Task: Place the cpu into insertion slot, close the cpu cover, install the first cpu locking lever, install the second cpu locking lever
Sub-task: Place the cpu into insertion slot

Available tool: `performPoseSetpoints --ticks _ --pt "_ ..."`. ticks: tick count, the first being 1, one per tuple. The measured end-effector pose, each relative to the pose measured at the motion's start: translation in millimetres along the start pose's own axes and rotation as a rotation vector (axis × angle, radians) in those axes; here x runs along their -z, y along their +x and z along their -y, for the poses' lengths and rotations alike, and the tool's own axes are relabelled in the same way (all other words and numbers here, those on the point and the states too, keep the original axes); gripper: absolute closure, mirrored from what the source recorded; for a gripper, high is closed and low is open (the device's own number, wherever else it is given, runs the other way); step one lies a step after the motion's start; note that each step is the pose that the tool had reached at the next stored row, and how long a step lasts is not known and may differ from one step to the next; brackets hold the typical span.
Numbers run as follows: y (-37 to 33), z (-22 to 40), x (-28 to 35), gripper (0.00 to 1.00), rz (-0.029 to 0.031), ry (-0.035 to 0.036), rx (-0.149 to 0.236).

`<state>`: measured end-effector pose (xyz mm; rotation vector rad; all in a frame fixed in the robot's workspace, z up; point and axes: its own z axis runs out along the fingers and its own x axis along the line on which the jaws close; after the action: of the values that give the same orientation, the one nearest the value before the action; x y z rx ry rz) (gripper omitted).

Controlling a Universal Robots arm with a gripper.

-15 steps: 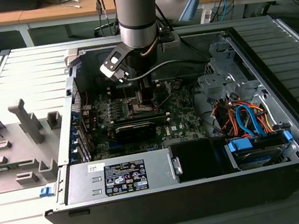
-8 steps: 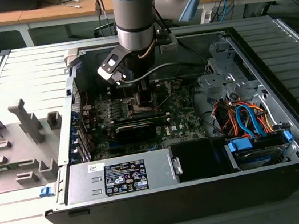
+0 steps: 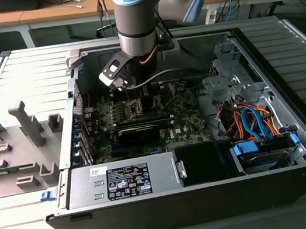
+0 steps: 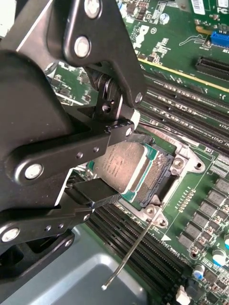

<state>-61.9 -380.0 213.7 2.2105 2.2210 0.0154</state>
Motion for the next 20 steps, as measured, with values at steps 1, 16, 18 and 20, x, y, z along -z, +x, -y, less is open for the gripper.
performPoseSetpoints --ticks 1,16,18,20 --pt "0.0 0.8 -1.8 0.45 0.0004 0.0 0.0" --pt "6.9 3.2 -11.0 0.45 0.0166 0.0001 0.0" --pt "6.9 3.2 -11.0 0.45 0.0181 0.0001 0.0" --pt "6.7 3.3 -11.3 0.45 0.0225 0.0001 -0.001"
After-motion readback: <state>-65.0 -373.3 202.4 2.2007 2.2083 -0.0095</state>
